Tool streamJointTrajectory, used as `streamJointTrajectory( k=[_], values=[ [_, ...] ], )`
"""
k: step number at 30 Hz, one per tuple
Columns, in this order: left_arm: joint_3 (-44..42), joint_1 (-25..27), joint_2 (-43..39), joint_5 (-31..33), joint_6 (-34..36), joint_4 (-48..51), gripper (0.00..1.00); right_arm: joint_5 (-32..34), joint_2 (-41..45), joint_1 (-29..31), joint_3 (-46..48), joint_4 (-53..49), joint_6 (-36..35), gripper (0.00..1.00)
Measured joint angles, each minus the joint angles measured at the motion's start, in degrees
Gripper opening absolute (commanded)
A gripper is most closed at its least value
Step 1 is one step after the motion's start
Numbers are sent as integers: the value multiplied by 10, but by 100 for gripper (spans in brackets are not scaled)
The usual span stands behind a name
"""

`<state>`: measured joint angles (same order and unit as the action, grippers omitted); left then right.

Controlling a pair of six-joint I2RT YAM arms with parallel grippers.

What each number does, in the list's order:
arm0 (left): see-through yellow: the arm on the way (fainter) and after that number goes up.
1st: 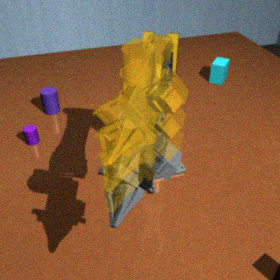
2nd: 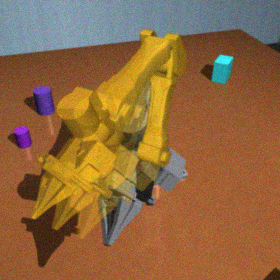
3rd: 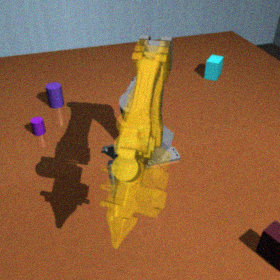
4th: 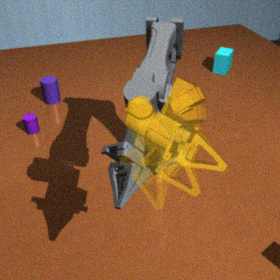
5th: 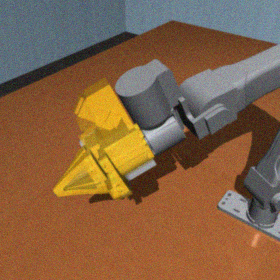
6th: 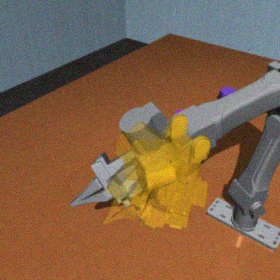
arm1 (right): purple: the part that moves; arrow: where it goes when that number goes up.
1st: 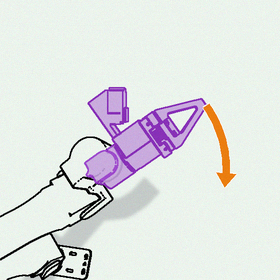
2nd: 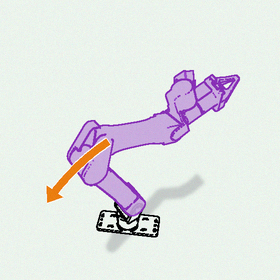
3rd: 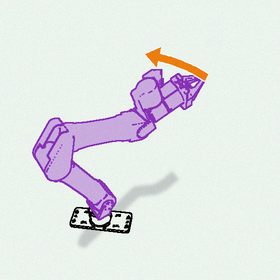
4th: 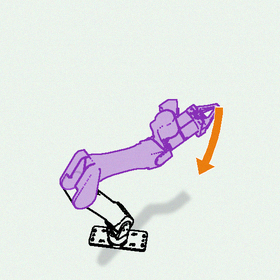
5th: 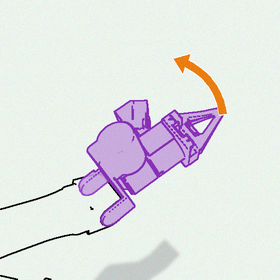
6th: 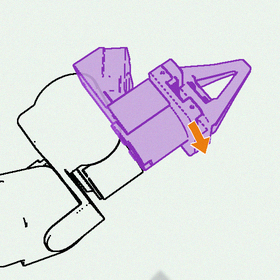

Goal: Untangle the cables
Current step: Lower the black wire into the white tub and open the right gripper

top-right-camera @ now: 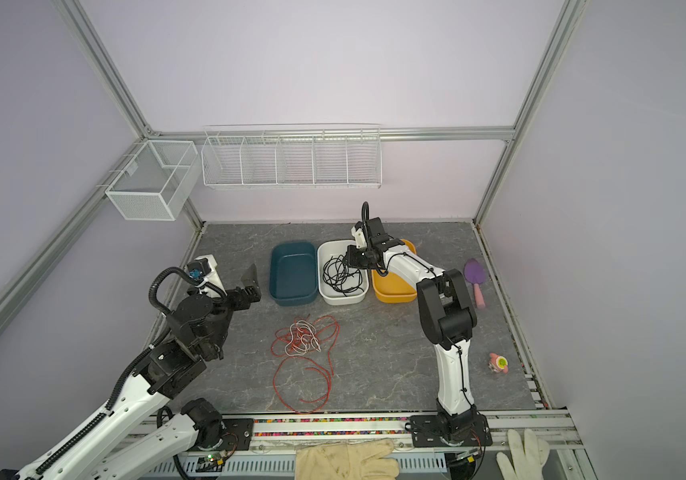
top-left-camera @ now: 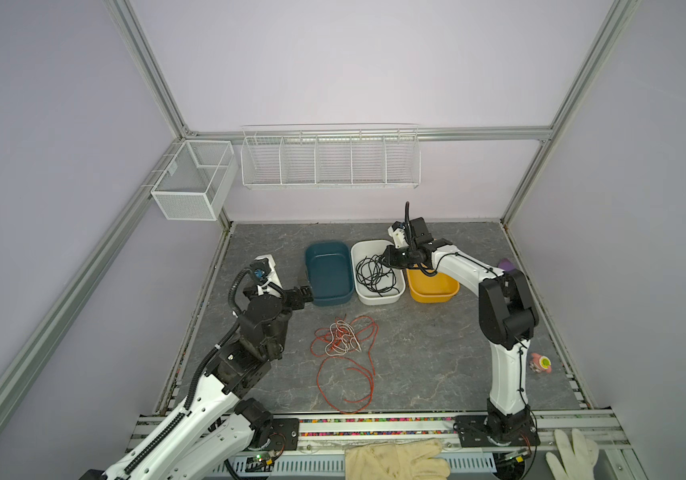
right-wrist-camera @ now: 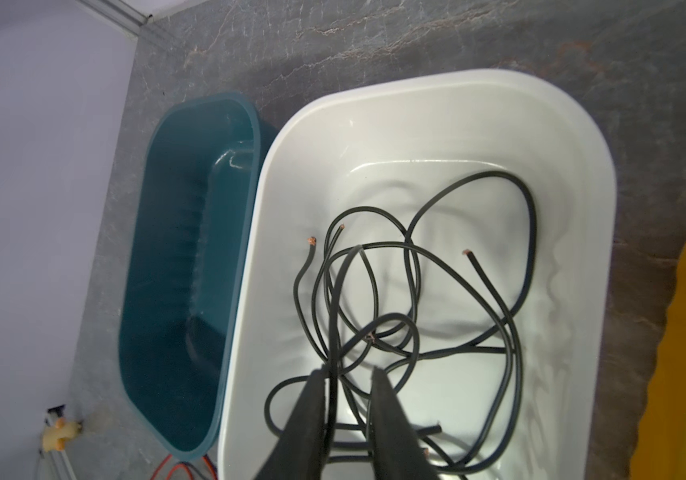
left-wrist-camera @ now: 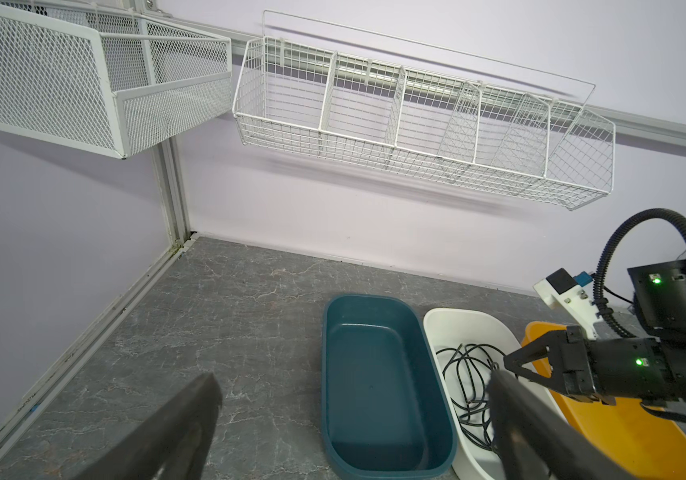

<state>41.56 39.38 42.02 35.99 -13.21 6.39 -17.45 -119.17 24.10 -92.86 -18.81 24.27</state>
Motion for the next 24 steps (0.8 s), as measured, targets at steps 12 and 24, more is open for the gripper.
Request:
streamJointTrajectory(
  k=[12, 24],
  values=[
    [-4, 0, 3, 0, 11, -10, 99, 16, 48, 0, 17, -18, 8, 48],
    [-6, 0, 4, -1, 19, -10, 99, 33, 159, 4, 53, -32, 16, 62]
  ],
)
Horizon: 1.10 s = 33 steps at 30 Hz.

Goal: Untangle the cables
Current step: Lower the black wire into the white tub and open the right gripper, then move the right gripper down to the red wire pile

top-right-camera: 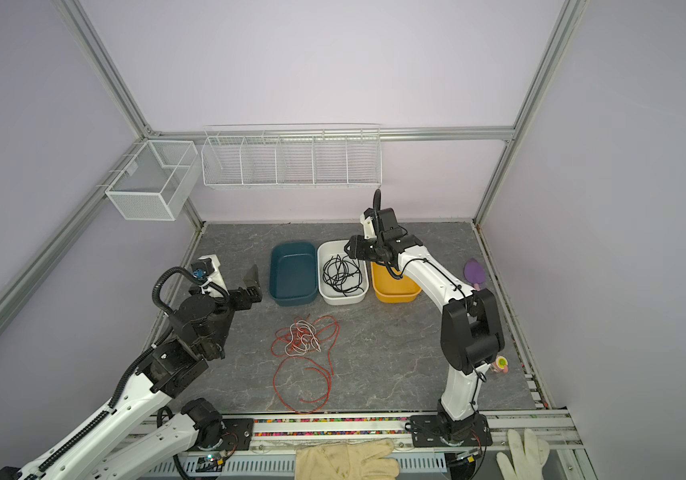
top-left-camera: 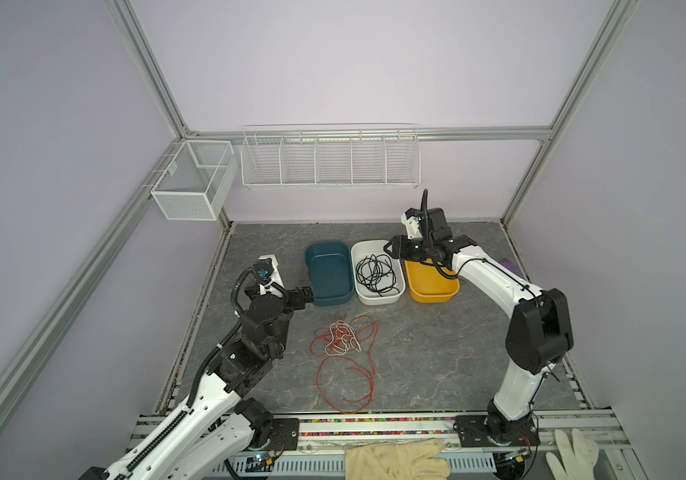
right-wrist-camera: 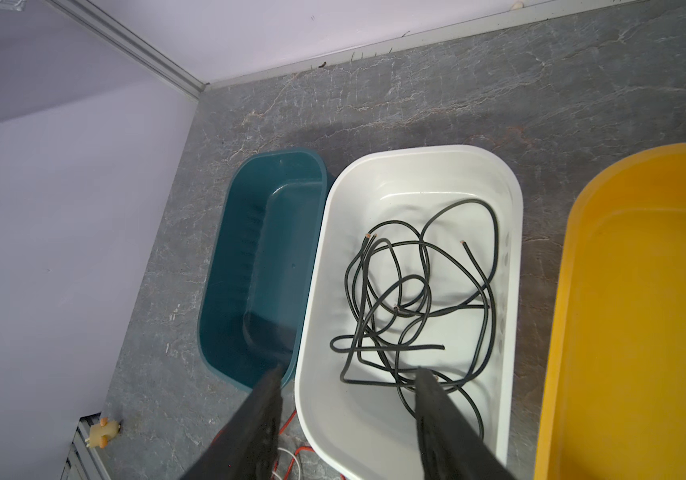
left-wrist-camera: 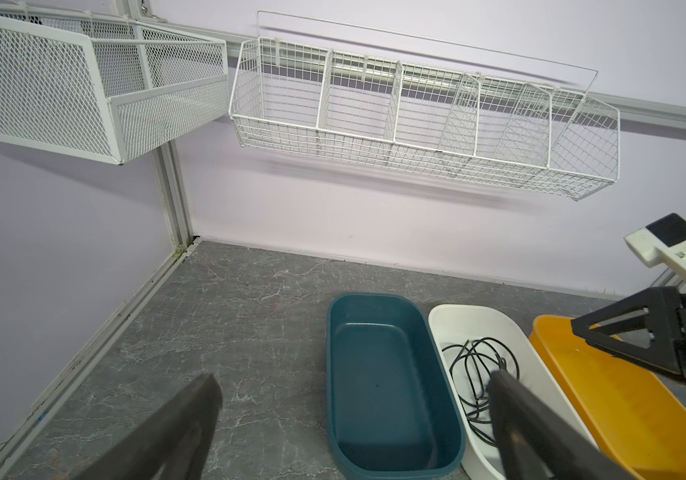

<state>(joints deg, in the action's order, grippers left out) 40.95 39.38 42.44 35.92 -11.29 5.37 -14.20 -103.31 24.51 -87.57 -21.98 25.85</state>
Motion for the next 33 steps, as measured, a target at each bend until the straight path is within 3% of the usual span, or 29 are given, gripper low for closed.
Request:
streamJointTrajectory(
  k=[3, 9, 20, 28, 33],
  values=[
    [0, 0, 2, -6, 0, 0, 99, 8, 25, 11, 17, -11, 7, 72],
    [0, 0, 4, -31, 0, 1, 99, 12, 111, 69, 113, -6, 12, 78],
    [-2, 0, 4, -45, 0, 1, 99, 66, 287, 232, 337, 35, 44, 78],
    [-4, 0, 27, -56, 1, 2, 99, 150, 296, 380, 412, 49, 75, 76],
    [-4, 0, 24, -59, 2, 2, 99, 196, 291, 442, 444, 53, 113, 74]
  ],
)
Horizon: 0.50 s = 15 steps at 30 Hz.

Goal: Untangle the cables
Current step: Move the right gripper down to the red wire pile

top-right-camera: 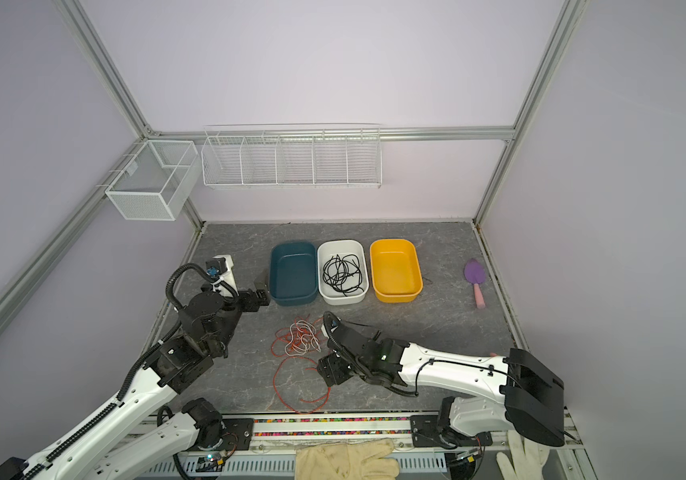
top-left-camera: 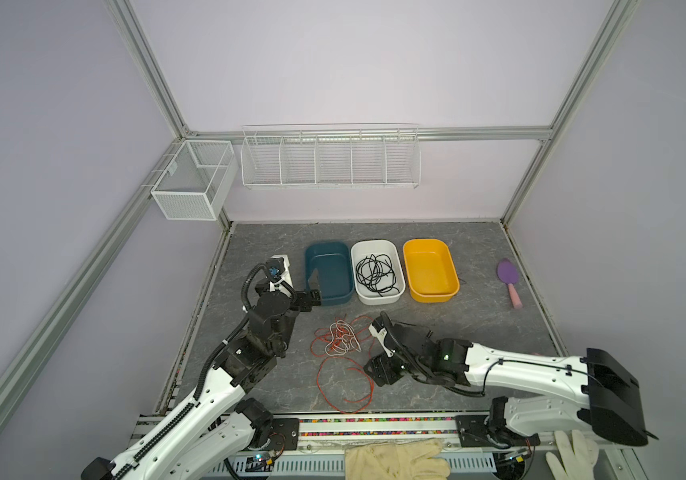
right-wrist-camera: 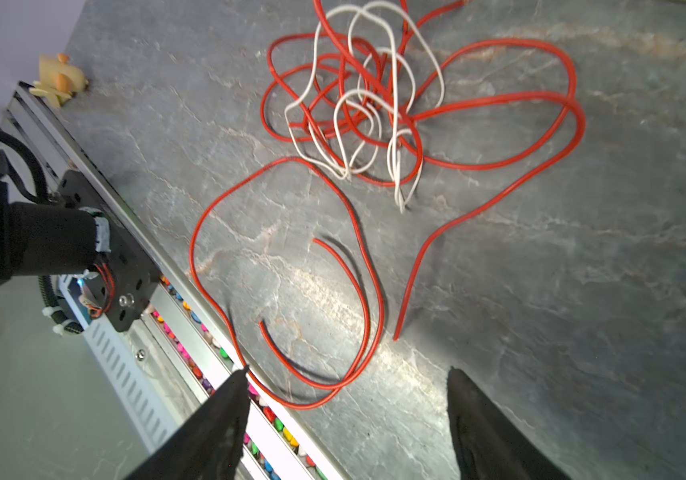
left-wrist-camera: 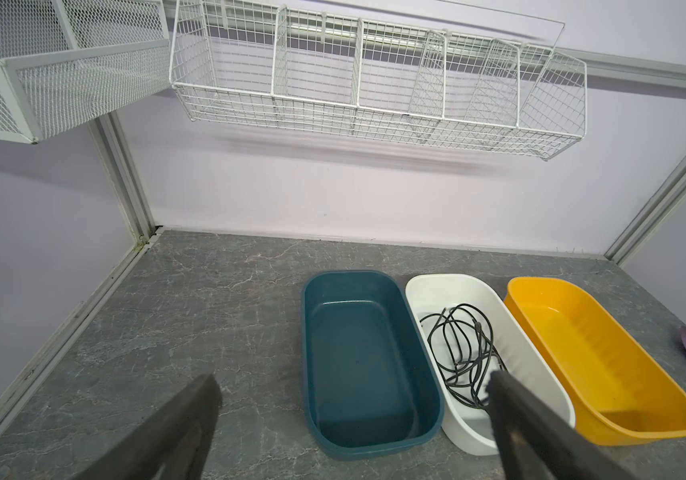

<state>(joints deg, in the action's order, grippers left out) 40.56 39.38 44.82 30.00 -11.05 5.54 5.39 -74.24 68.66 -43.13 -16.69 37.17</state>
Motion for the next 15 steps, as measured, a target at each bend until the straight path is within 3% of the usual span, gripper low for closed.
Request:
streamJointTrajectory(
  k=[6, 15],
  values=[
    [0, 0, 0, -3, 0, 0, 99, 48, -40, 45, 1, 3, 43, 62],
    [0, 0, -2, -11, 0, 0, 99, 77, -124, 49, -9, 5, 78, 51]
  ],
)
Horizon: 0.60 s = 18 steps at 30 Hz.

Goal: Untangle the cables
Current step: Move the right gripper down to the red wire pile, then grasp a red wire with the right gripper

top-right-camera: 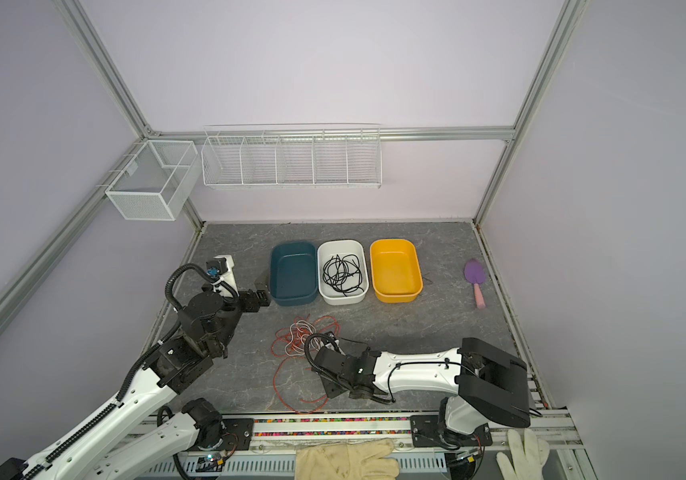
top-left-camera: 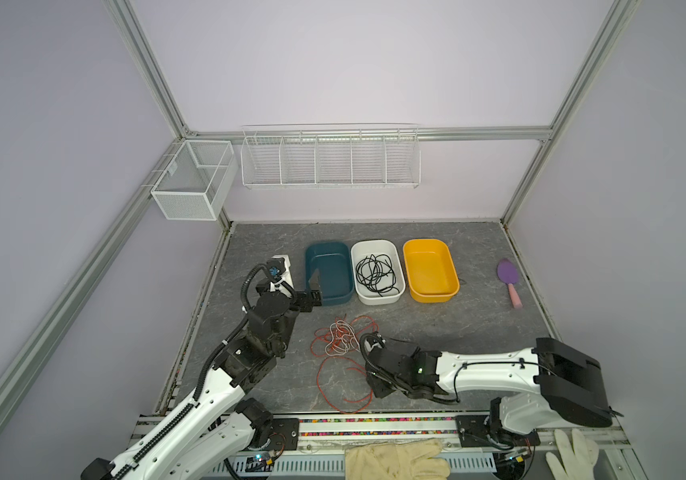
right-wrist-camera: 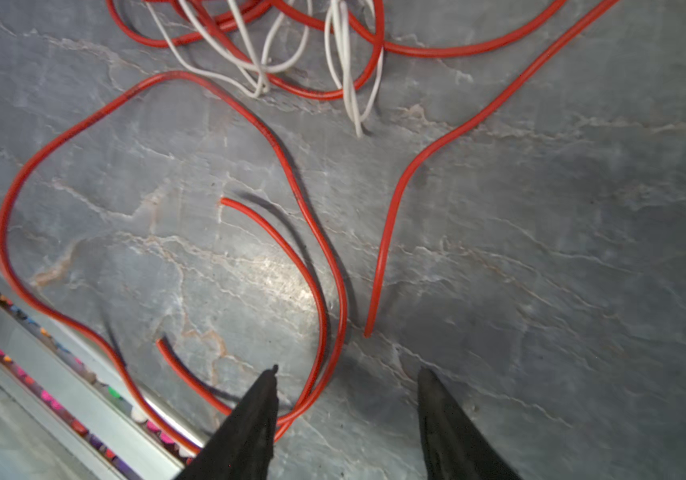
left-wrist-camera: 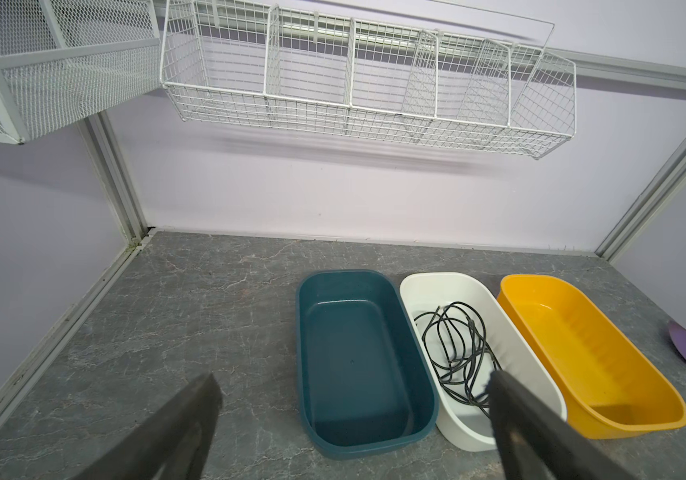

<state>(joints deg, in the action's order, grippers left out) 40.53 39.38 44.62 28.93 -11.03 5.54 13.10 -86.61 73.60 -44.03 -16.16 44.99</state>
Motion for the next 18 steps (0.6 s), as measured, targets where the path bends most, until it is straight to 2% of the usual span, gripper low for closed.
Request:
streamJointTrajectory(
  k=[8, 18],
  values=[
    [0, 0, -2, -3, 0, 0, 99, 3, -49, 0, -26, 20, 11, 38],
    [0, 0, -2, -7, 2, 0, 99, -3, -63, 0, -26, 36, 35, 29]
  ],
)
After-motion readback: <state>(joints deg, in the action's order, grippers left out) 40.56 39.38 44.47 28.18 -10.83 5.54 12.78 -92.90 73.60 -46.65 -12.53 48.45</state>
